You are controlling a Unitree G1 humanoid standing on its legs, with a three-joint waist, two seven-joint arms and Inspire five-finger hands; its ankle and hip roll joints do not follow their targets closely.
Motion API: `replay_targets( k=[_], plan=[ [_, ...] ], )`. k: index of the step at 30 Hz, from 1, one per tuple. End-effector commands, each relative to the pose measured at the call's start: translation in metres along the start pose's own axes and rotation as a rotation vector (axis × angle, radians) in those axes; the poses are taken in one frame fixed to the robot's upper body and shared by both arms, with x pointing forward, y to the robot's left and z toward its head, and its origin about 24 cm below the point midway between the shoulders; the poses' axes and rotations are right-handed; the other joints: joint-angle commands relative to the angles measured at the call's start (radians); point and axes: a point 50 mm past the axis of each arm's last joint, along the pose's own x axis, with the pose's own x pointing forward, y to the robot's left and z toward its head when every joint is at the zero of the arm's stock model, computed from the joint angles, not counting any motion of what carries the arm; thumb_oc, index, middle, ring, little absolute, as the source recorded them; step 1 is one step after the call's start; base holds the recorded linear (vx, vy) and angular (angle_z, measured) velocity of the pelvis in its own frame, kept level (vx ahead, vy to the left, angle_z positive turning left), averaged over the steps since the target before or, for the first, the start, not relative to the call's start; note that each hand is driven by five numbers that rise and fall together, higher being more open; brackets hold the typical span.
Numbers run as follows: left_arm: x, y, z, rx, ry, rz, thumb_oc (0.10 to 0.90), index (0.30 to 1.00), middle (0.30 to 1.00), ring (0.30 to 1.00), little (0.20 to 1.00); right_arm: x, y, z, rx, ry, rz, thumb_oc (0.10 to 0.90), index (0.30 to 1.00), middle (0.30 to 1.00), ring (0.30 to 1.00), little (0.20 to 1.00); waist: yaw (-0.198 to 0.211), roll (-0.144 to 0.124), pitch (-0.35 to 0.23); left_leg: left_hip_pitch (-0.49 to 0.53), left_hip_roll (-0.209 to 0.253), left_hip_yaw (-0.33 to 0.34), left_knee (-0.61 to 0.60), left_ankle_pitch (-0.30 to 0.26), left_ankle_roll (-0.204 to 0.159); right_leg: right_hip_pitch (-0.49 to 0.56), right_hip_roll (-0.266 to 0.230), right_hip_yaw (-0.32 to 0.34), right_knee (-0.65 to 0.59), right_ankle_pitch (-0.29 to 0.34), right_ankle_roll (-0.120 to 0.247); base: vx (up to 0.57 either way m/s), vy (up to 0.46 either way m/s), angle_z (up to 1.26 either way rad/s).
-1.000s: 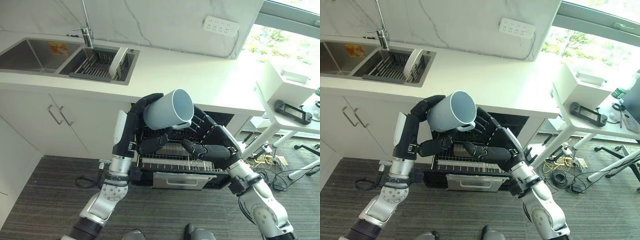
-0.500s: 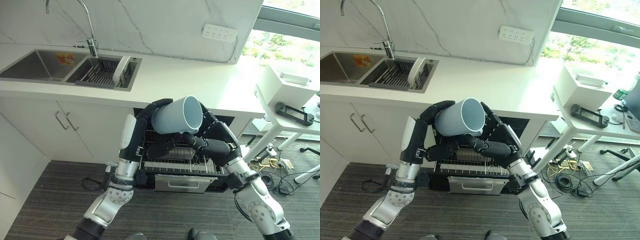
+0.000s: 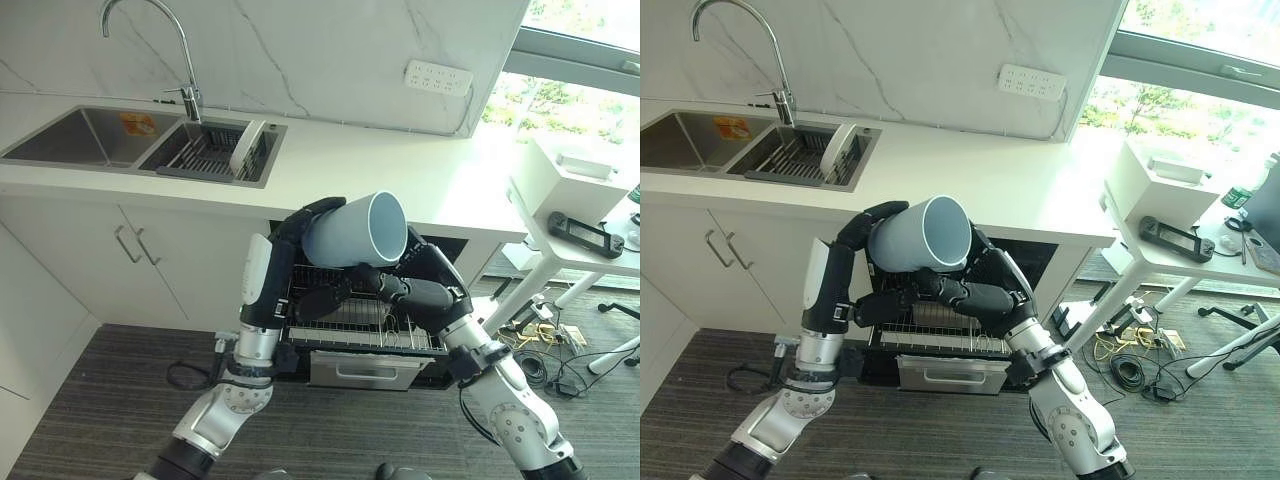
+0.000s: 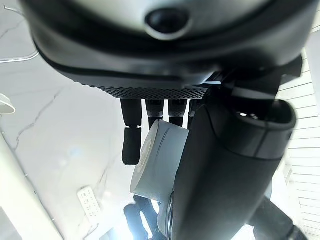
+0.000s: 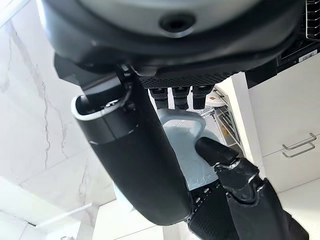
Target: Place the dishes in the dishwasher.
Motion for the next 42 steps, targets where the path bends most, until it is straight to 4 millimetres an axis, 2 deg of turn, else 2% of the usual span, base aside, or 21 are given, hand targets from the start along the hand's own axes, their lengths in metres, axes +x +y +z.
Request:
replay_targets(
  k=[1, 9, 26, 27, 28, 29, 42],
  plan=[
    [0.025, -0.001, 0.027, -0.084, -0.212, 0.055, 0.4, 0.3, 0.3, 0.3, 0.3, 0.021, 0.041, 0.059, -0.047, -0.336, 0.25, 0.8, 0.9, 0.9, 0.9, 0.9, 0.012, 0.0, -0.023, 0.118, -0.012, -0.027, -0.053, -0.193, 0.016, 0.019, -0.014, -0.029, 0.046, -0.125, 0.079, 0.0, 0.0, 0.0],
    [0.021, -0.006, 0.022, -0.085, -0.178, 0.013, 0.4, 0.3, 0.3, 0.3, 0.3, 0.02, 0.048, 0.069, -0.097, -0.369, 0.297, 0.8, 0.9, 0.9, 0.9, 0.9, 0.008, 0.001, -0.026, 0.117, -0.018, -0.027, -0.053, -0.197, 0.02, 0.013, -0.013, -0.02, 0.046, -0.124, 0.081, 0.0, 0.0, 0.0],
    [0.02, -0.013, 0.025, -0.112, -0.187, -0.046, 0.4, 0.3, 0.3, 0.3, 0.3, 0.022, 0.053, 0.069, -0.121, -0.367, 0.309, 0.8, 0.9, 0.9, 0.9, 0.9, 0.007, 0.009, -0.027, 0.115, -0.023, -0.027, -0.053, -0.198, 0.022, 0.009, -0.015, -0.017, 0.046, -0.123, 0.08, 0.0, 0.0, 0.0],
    [0.02, -0.013, 0.025, -0.112, -0.189, -0.05, 0.4, 0.3, 0.3, 0.3, 0.3, 0.023, 0.054, 0.069, -0.124, -0.368, 0.31, 0.624, 0.636, 0.636, 0.636, 0.636, 0.007, 0.009, -0.027, 0.115, -0.023, -0.026, -0.053, -0.198, 0.021, 0.009, -0.015, -0.017, 0.046, -0.124, 0.08, 0.0, 0.0, 0.0],
    [0.02, -0.014, 0.025, -0.114, -0.19, -0.056, 0.4, 0.3, 0.3, 0.3, 0.3, 0.023, 0.054, 0.069, -0.13, -0.37, 0.314, 0.5, 0.451, 0.451, 0.451, 0.451, 0.007, 0.009, -0.027, 0.114, -0.023, -0.026, -0.053, -0.198, 0.022, 0.009, -0.014, -0.017, 0.046, -0.124, 0.079, 0.0, 0.0, 0.0],
    [0.02, -0.015, 0.026, -0.116, -0.19, -0.061, 0.4, 0.3, 0.3, 0.3, 0.3, 0.023, 0.055, 0.069, -0.135, -0.372, 0.317, 0.4, 0.3, 0.3, 0.3, 0.3, 0.007, 0.009, -0.027, 0.114, -0.023, -0.026, -0.053, -0.198, 0.022, 0.009, -0.014, -0.016, 0.046, -0.125, 0.079, 0.0, 0.0, 0.0],
    [0.022, -0.019, 0.028, -0.153, -0.187, -0.103, 0.4, 0.3, 0.3, 0.3, 0.3, 0.023, 0.054, 0.077, -0.224, -0.432, 0.269, 0.4, 0.3, 0.3, 0.3, 0.3, 0.001, 0.014, -0.027, 0.112, -0.021, -0.022, -0.053, -0.197, 0.02, 0.005, -0.012, -0.01, 0.046, -0.127, 0.075, 0.0, 0.0, 0.0]
  ],
)
